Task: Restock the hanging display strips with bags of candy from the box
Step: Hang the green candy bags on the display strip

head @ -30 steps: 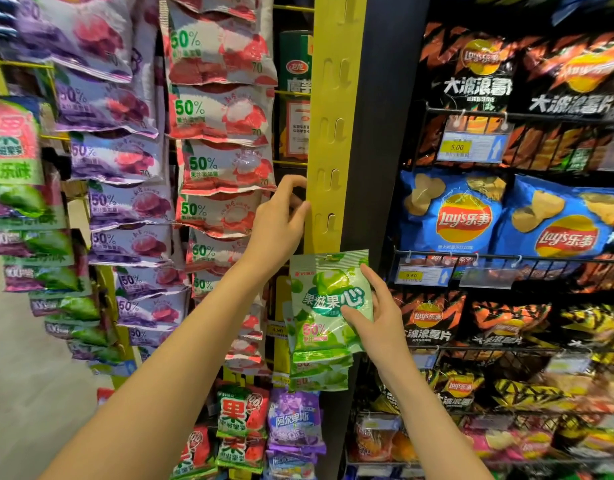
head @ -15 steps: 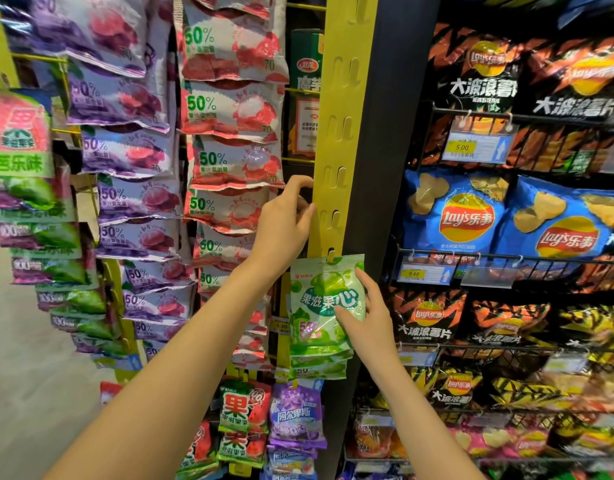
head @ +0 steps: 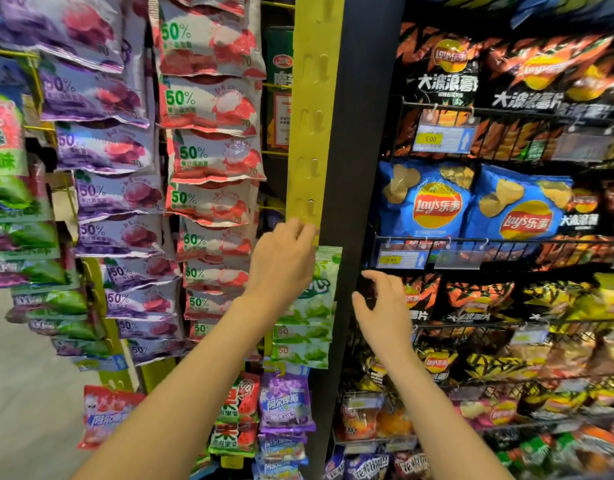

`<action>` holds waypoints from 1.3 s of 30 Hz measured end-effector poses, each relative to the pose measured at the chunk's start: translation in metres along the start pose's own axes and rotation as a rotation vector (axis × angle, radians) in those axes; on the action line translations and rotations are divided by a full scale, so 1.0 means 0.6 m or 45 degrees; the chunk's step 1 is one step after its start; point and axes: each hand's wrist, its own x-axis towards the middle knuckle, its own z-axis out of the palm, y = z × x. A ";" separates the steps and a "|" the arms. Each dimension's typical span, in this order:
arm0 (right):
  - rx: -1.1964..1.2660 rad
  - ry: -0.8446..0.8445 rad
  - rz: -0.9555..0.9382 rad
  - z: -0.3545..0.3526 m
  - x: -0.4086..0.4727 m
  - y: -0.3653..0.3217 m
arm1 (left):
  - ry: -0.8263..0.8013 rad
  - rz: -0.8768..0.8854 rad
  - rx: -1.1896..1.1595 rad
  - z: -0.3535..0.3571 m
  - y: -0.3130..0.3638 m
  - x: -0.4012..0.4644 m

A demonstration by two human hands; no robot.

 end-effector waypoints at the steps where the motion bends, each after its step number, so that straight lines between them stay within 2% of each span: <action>1: -0.171 0.007 -0.048 -0.014 0.001 0.013 | -0.020 0.044 0.067 0.009 0.010 -0.005; 3: -0.507 -0.062 -0.111 -0.042 0.002 0.041 | -0.064 0.077 0.152 0.027 0.034 -0.017; 5: -0.764 -0.188 -0.070 -0.068 -0.001 0.071 | -0.133 0.105 0.186 0.046 0.062 -0.031; 10: -1.073 -0.337 0.066 -0.124 -0.024 0.150 | -0.307 0.207 0.117 0.099 0.141 -0.054; 19: -1.144 -0.504 0.328 -0.220 -0.082 0.301 | -0.770 0.285 -0.011 0.190 0.291 -0.084; 29: -1.104 -0.629 0.469 -0.352 -0.134 0.505 | -1.008 0.286 -0.086 0.286 0.509 -0.108; 39: -1.051 -0.894 0.531 -0.490 -0.189 0.736 | -1.329 0.166 -0.049 0.375 0.758 -0.158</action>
